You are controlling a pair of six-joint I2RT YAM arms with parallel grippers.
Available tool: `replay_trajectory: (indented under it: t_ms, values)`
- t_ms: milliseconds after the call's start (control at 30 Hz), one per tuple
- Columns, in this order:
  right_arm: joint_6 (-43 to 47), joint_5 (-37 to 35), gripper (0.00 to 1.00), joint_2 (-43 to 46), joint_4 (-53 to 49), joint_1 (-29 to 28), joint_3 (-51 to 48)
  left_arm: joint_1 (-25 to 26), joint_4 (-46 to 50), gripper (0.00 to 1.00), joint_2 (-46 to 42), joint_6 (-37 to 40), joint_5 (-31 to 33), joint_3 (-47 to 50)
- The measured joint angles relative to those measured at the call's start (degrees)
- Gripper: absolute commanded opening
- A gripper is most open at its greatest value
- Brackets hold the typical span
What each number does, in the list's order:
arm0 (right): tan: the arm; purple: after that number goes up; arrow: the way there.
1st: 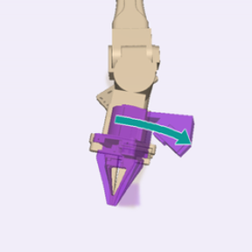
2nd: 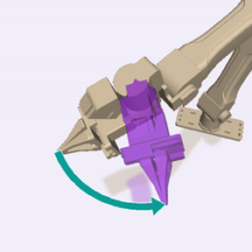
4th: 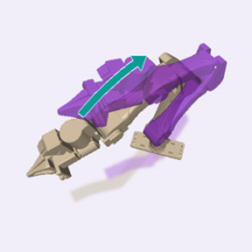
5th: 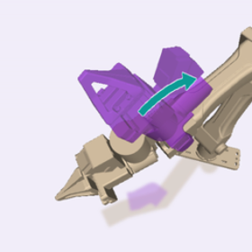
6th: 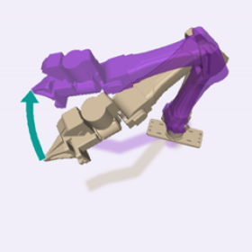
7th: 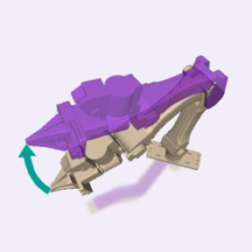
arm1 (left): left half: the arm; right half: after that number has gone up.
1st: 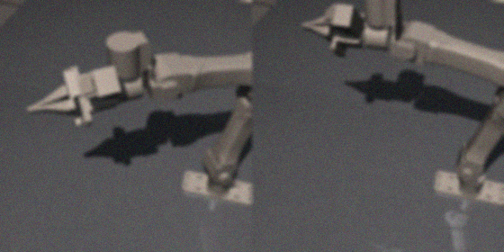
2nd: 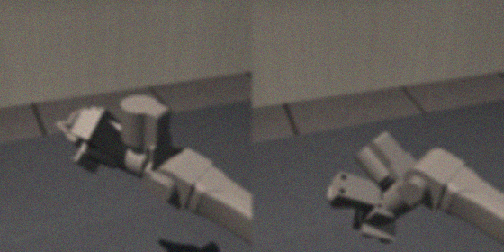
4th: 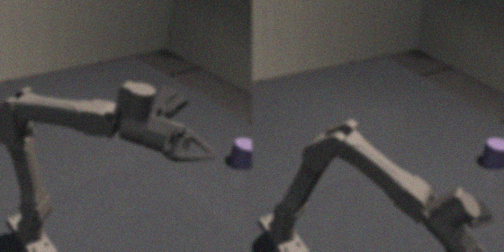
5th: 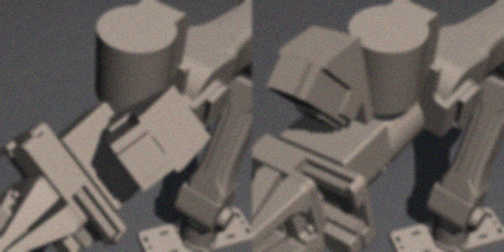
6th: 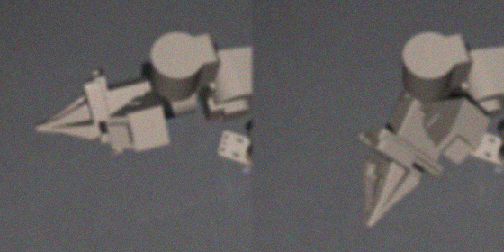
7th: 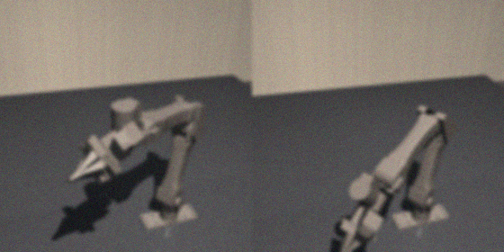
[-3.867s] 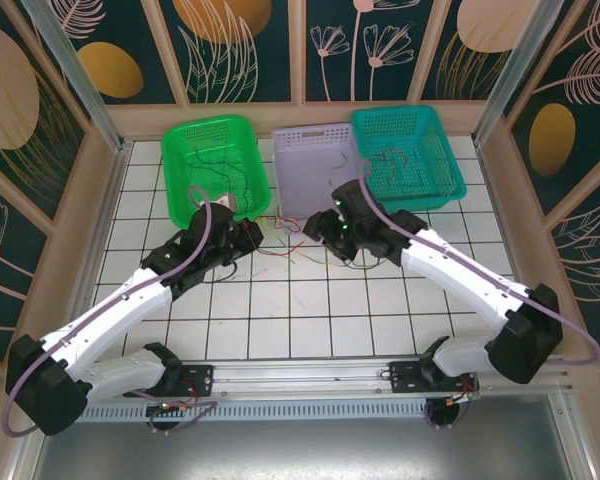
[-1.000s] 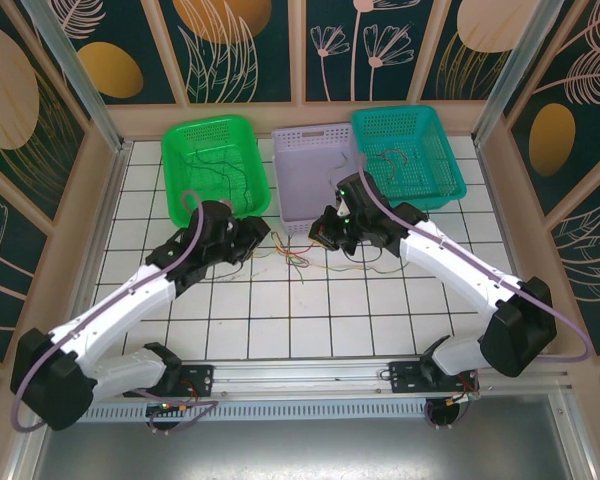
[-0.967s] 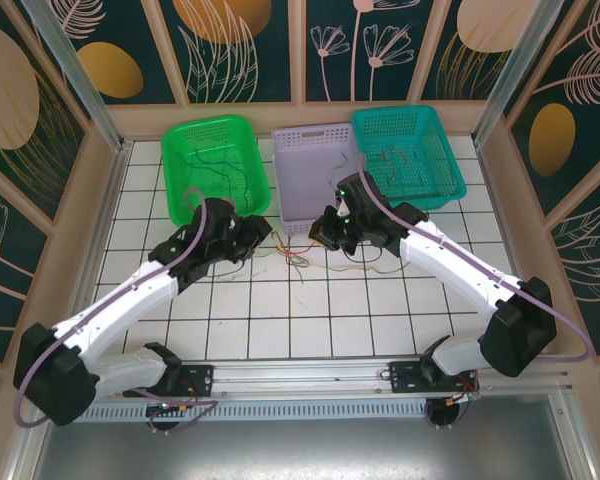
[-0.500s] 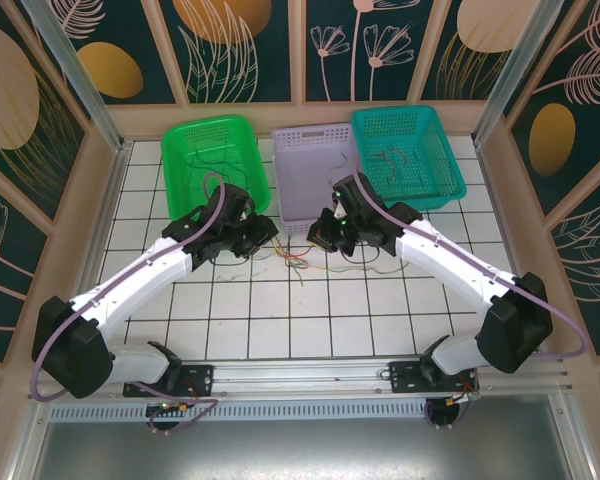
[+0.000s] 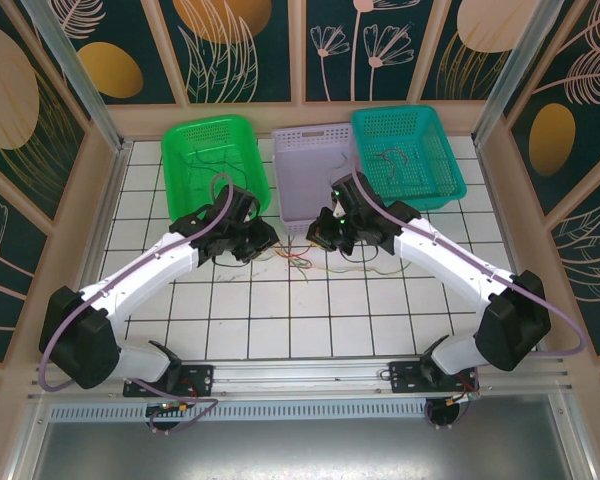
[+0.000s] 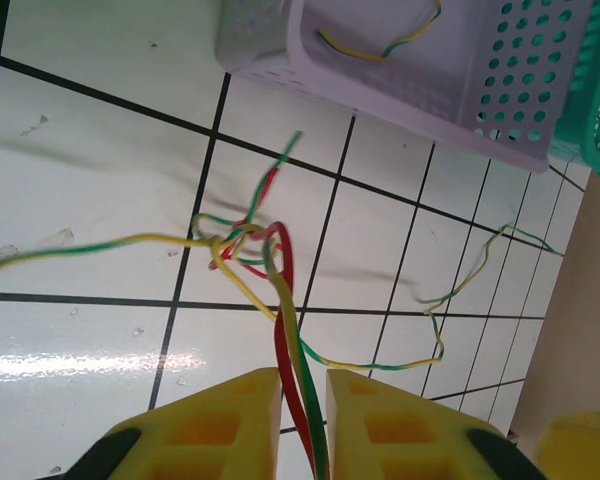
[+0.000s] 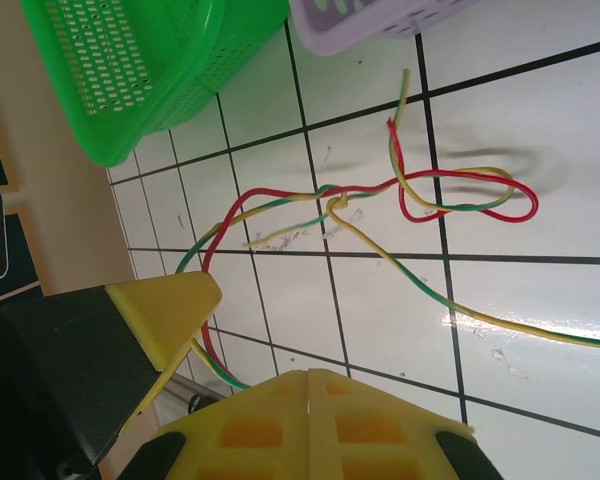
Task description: Untangle the cables
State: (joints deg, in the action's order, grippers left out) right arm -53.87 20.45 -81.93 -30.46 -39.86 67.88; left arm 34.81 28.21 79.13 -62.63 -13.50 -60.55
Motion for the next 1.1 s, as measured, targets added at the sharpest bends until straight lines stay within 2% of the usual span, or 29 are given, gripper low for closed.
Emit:
replay_trajectory:
  t_ms: [167,300,500,567,1100]
  values:
    - [0.04,0.00,0.00,-0.24,0.00,0.00,0.00,0.00,-0.02,0.17,0.00,0.04,0.00,-0.59]
    - [0.70,0.00,0.00,-0.81,-0.04,-0.07,0.00,0.00,0.04,0.08,0.00,-0.04,0.04,-0.81]
    - [1.53,-0.48,0.00,-0.87,-0.07,-0.26,-0.24,0.00,0.09,0.04,0.00,-0.04,0.04,-0.94]
    - [2.08,-0.94,0.00,-0.87,-0.02,-0.26,-0.92,0.00,0.09,0.00,0.00,-0.44,0.04,-0.96]
    - [6.32,-8.17,0.00,-0.70,-0.66,0.13,-13.57,-0.72,-0.52,0.00,-3.41,-4.22,-0.68,-0.26]
